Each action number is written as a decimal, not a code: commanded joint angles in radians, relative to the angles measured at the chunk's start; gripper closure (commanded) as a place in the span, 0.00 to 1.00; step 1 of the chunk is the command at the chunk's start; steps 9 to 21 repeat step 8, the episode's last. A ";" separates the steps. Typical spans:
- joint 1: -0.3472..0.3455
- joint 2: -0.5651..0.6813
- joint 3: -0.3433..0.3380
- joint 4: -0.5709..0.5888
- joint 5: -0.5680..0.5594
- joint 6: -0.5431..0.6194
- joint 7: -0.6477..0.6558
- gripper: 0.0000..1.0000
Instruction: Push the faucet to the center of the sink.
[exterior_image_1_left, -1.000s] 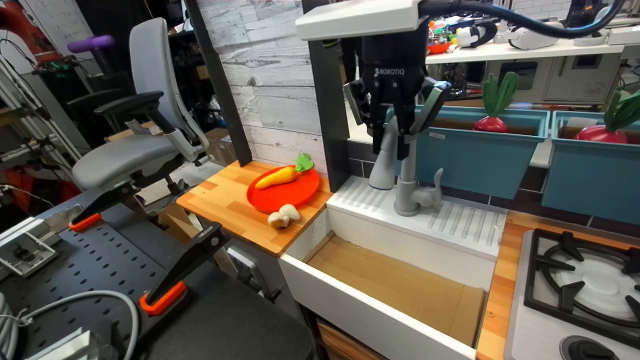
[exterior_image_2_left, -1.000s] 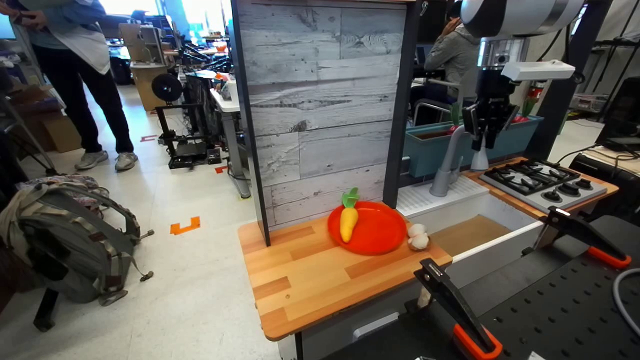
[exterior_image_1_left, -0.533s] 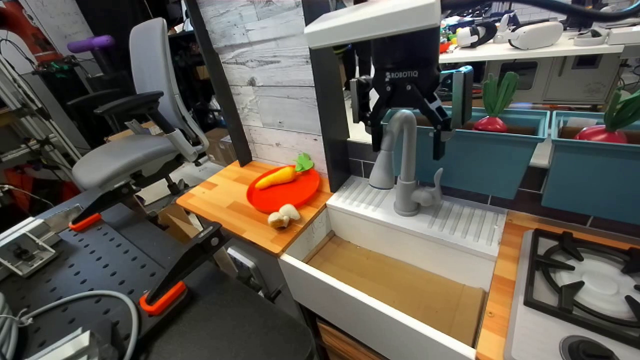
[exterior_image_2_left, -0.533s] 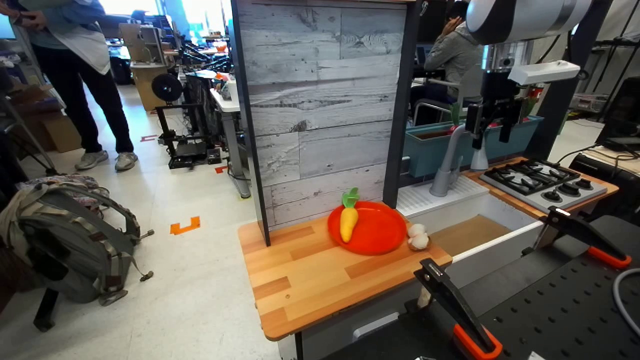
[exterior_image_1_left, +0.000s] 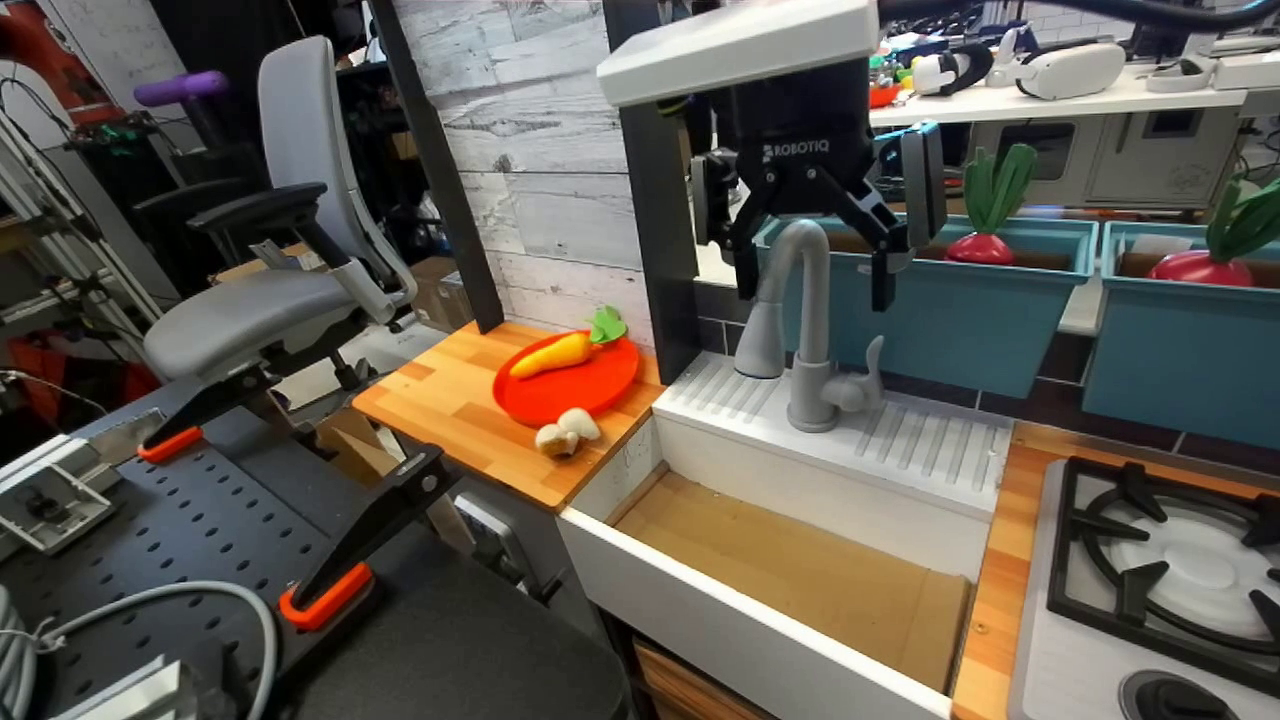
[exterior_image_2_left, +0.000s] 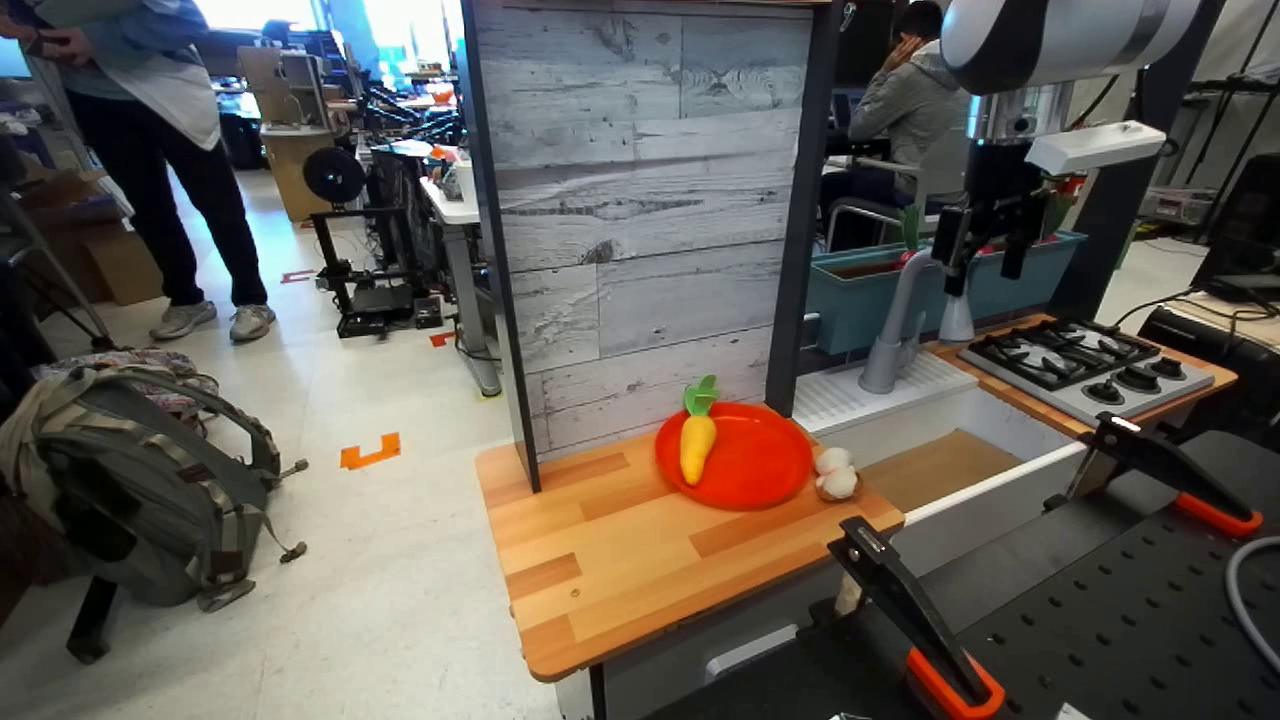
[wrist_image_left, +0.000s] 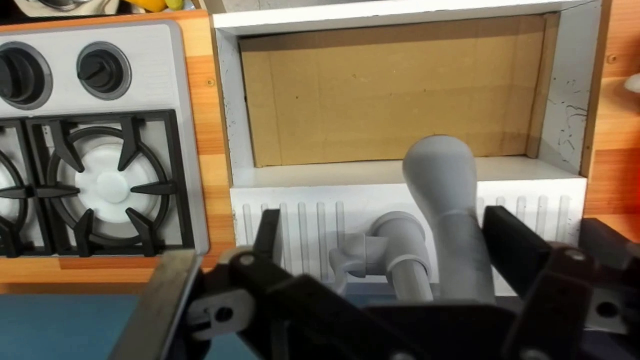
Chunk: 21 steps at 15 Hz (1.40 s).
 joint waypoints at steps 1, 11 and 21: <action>-0.044 -0.145 0.043 -0.141 0.007 0.032 -0.057 0.00; -0.027 -0.255 0.040 -0.257 -0.005 0.031 -0.089 0.00; -0.027 -0.255 0.040 -0.257 -0.005 0.031 -0.089 0.00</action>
